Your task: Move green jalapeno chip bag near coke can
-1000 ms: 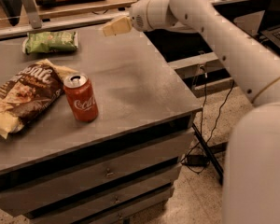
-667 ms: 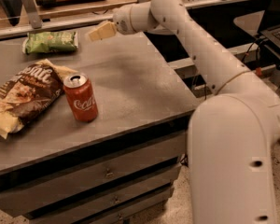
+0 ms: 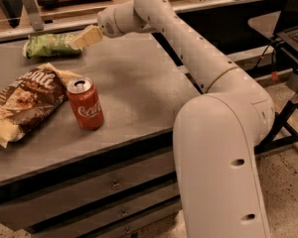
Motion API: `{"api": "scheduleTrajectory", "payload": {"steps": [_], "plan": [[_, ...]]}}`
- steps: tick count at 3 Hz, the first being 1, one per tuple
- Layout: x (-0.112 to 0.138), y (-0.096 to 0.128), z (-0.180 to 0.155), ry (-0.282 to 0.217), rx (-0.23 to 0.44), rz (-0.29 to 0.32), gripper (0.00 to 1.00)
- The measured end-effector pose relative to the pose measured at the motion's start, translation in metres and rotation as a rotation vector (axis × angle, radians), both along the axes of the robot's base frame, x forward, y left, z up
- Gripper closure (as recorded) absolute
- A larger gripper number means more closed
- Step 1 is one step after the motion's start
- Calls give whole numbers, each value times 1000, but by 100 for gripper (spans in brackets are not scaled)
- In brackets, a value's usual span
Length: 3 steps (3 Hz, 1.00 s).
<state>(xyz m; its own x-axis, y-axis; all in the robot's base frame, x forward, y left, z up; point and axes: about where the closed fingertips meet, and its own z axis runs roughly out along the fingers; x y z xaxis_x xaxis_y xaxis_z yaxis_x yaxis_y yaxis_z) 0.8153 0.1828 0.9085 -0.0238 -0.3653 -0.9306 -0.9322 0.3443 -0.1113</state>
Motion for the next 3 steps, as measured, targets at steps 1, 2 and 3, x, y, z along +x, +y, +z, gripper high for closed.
{"api": "scheduleTrajectory", "payload": {"steps": [1,2,3], "plan": [[-4,31,-21,71,-66,-28,0],[-5,47,-37,128,-94,-52,0],[-2,56,-51,153,-112,-71,0]]}}
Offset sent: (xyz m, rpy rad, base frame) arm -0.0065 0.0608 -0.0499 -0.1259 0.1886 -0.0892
